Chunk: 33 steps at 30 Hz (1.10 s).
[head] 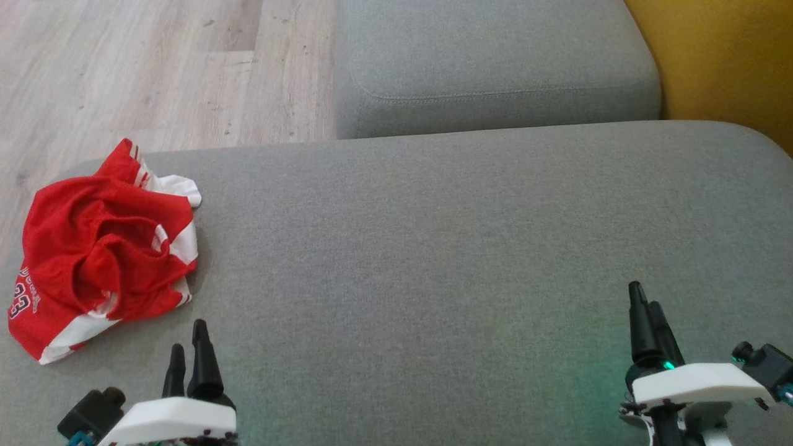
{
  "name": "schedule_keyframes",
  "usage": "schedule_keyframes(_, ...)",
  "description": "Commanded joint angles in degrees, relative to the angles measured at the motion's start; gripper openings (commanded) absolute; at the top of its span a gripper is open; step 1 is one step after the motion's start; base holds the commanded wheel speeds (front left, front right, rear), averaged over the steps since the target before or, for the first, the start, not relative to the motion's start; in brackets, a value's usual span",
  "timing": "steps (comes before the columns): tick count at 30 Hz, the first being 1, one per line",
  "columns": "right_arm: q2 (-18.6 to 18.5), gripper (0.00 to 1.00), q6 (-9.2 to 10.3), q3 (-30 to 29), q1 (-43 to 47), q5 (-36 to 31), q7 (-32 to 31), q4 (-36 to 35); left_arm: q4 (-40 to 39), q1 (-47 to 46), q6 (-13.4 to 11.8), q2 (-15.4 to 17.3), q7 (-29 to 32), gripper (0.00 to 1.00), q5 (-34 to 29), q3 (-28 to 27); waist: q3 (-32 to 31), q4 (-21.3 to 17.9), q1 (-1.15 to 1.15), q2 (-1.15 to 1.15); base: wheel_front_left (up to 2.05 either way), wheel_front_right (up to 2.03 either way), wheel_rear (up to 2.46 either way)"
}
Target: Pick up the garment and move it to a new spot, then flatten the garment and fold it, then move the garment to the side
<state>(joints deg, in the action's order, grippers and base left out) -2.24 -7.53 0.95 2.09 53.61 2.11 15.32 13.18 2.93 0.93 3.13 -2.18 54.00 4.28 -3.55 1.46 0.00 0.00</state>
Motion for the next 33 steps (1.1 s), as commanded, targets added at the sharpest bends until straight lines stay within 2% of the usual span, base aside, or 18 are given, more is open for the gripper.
schedule_keyframes(1, -0.4, 1.00, 0.02, 1.1, -1.0, -2.5, 1.0, -2.5, -2.5, -1.2, -0.6, 1.1, -0.9, 1.00, -2.4, 0.0, -0.1, 0.1, 0.00, 0.00, 0.00, 0.00, 0.00)
schedule_keyframes(33, -0.5, 1.00, 0.03, 4.5, 0.5, -25.4, 6.2, -5.2, -7.3, 0.6, -6.3, 4.3, -6.1, 1.00, -24.8, 6.6, -2.8, 1.3, 0.00, 0.00, 0.00, 0.00, 0.00)
